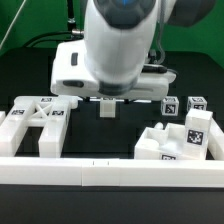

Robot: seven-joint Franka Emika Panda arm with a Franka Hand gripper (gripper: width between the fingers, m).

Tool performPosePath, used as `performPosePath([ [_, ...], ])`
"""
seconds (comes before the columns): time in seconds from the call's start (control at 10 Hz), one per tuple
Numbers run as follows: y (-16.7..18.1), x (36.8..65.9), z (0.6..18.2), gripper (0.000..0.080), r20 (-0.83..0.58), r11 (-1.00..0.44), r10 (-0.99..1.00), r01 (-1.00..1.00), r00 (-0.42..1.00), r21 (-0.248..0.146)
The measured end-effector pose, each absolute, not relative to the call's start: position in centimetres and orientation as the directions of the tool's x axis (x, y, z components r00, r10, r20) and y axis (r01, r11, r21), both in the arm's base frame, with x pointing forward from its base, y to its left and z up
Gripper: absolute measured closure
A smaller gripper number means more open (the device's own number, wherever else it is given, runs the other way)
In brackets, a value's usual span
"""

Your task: Assemble chair

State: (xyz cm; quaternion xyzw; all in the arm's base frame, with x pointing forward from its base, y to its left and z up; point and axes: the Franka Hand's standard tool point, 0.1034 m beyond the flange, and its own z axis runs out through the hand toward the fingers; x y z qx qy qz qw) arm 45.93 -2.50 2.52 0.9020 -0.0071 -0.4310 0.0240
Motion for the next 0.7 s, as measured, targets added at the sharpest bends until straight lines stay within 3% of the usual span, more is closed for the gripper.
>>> performPosePath([
  [0.7,-2.4,46.01,1.9,0.015,-0.781,-1.0,-0.02,0.004,0.624,0.029],
])
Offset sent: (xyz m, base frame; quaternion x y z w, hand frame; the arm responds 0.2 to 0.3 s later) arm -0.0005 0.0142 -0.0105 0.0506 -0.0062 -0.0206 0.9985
